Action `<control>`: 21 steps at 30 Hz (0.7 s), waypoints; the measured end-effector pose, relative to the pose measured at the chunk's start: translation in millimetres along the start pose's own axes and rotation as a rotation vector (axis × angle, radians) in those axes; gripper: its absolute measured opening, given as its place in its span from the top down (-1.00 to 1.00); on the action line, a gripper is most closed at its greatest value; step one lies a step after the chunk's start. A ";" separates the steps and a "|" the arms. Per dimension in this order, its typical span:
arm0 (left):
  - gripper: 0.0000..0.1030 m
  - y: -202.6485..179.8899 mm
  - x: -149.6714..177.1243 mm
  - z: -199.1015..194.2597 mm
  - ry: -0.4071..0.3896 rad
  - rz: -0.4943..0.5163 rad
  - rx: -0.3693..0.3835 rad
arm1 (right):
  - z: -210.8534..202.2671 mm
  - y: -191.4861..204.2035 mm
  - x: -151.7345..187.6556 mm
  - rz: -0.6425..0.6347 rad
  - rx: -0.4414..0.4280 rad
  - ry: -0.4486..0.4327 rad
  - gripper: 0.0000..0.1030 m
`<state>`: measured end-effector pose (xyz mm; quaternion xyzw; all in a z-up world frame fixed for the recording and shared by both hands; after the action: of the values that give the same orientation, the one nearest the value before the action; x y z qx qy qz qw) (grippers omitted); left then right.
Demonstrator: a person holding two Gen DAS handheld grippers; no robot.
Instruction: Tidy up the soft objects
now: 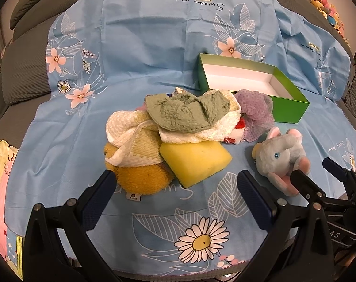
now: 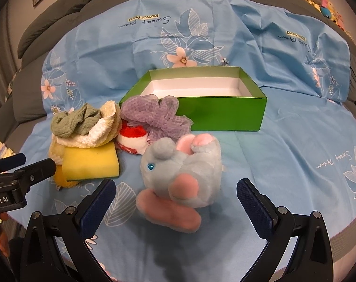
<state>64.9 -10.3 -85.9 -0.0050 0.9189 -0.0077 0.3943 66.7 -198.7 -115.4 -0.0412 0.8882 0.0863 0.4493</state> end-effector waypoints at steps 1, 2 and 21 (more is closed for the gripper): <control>-0.98 -0.6 0.1 0.0 0.000 0.000 0.002 | 0.4 -0.8 0.4 0.001 0.000 0.001 -1.00; -0.98 -1.1 -0.1 0.0 0.001 0.001 0.003 | 0.7 -1.5 0.4 0.002 0.001 0.002 -1.00; -0.98 -32.4 -3.2 6.2 0.026 0.014 0.088 | 3.9 -18.7 5.6 0.013 0.015 0.024 -1.00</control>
<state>71.7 -42.8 -87.4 0.0190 0.9227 -0.0456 0.3823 69.3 -216.3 -124.3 -0.0331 0.8945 0.0823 0.4381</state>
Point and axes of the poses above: each gripper's, at about its wrist camera, not at the fingertips, and z roughly the way its jaws point, y to its left, x to its underside, the point moved 10 cm from there along z, roughly the way its jaws point, and after that the axes turned 6 degrees about -y, right-handed, at the moved point
